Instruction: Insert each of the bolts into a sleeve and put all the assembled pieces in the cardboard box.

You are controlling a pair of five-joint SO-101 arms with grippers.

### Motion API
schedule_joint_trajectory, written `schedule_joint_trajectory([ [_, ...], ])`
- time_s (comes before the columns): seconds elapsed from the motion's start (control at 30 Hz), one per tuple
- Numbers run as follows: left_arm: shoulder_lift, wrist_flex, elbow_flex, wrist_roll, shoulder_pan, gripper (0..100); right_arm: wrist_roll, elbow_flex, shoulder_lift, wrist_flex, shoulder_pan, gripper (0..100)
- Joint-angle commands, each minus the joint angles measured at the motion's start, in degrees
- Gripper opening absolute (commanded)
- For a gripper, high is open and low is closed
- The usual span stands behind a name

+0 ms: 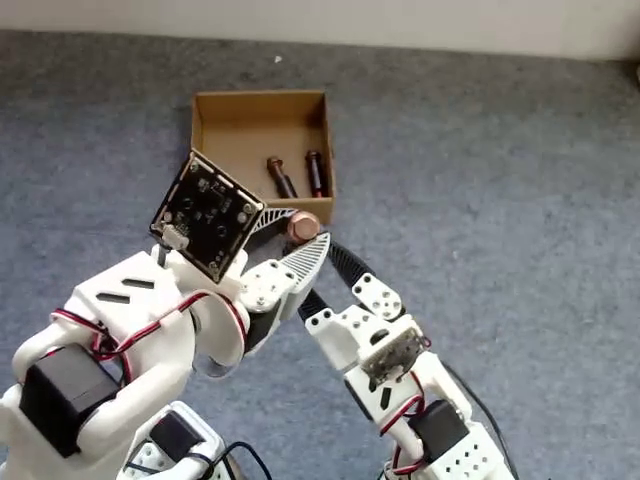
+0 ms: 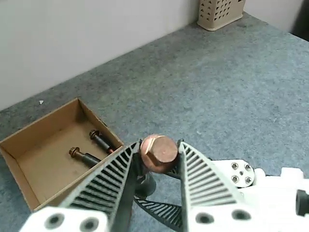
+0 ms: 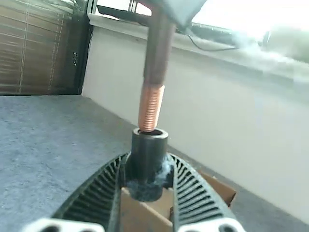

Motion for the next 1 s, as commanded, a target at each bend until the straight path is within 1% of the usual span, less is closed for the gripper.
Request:
schedule_joint_trajectory([
  [0.0, -0.8, 0.0, -2.3, 0.9, 1.0, 1, 1.8, 6.7, -1.5, -3.6, -0.6, 0.5],
  [0.23, -0.8, -0.2, -1.4, 0.9, 1.2, 1, 1.8, 6.5, -1.5, -4.4, -3.3, 0.5],
  [0.43, -0.8, -0.5, 3.0, 0.9, 1.4, 1, 1.8, 6.2, -1.5, -4.4, -3.4, 0.5],
  [0.57, -0.9, -0.5, 2.9, 1.1, 1.6, 1, 1.8, 6.3, -1.5, -4.4, -3.4, 0.5],
  [0.7, -0.9, -0.5, 3.0, 2.8, 3.8, 1, 1.7, 6.2, -1.5, -4.4, -3.2, 0.5],
  [0.8, -0.9, -0.4, 3.2, 2.5, 3.3, 1, 1.8, 6.1, -1.5, -4.4, -3.0, 0.5],
  [0.97, -0.9, -0.4, 2.8, 2.6, -3.1, 1, 1.8, 6.1, -1.5, -8.5, -3.0, 0.5],
])
